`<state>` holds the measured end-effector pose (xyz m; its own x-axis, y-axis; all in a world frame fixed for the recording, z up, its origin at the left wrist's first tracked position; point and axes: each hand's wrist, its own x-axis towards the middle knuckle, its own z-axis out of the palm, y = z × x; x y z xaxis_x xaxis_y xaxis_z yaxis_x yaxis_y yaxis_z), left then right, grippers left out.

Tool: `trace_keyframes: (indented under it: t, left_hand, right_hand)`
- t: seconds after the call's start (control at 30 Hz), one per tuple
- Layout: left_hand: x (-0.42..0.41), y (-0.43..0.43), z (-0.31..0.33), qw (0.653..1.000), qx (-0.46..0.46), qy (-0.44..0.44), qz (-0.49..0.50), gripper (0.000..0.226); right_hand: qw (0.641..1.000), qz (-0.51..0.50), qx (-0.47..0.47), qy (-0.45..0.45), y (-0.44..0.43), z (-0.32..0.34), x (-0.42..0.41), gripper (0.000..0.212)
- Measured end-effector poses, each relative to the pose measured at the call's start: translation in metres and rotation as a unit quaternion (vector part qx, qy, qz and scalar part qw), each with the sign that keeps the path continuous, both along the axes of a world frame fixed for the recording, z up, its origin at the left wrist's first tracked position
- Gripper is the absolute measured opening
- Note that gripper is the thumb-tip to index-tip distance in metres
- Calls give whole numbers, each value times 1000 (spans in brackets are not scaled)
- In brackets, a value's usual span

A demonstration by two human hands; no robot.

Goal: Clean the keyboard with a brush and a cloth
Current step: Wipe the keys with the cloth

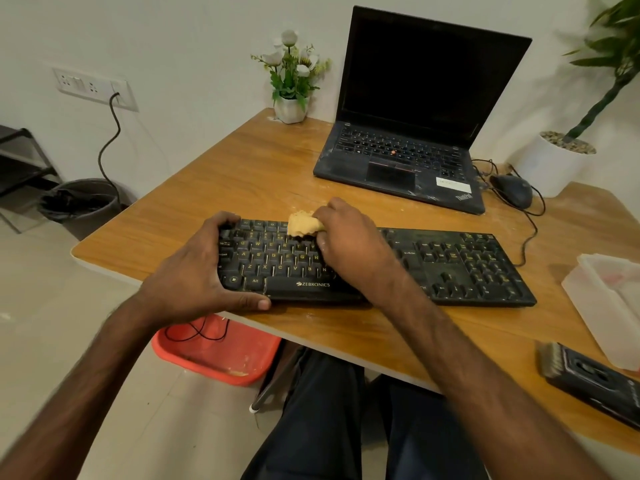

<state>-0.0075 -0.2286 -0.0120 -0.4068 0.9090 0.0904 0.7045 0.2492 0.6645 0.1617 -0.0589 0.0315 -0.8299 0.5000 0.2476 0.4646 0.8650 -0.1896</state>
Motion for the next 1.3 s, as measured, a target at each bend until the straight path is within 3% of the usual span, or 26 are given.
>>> trace_keyframes:
  t: [0.23,0.47,0.6,0.77,0.93,1.1,1.2,1.3]
  left_hand:
    - [1,0,0,1000,2,-4,1,139]
    - [1,0,1,1000,1,-9,1,145]
    - [2,0,0,1000,5,-10,6,145]
    - [2,1,-1,1000,3,-2,10,144]
    - [2,0,1,1000,0,3,11,144]
    - [3,0,1,1000,-4,0,8,144]
    - [1,0,1,1000,-8,-1,4,145]
    - [2,0,0,1000,-5,-2,3,145]
  right_hand:
    - [993,-113,2,-35,43,10,27,24]
    - [998,25,-50,12,-3,2,-17,31]
    - [998,16,-57,-20,16,9,0,32]
    - [996,-70,-29,-41,41,13,21,30]
    - [998,20,-52,-4,10,6,7,32]
    - [992,109,-47,-49,11,11,24,34]
    - [996,72,10,-57,31,12,35,37]
    - [999,44,1,-19,29,8,37,36]
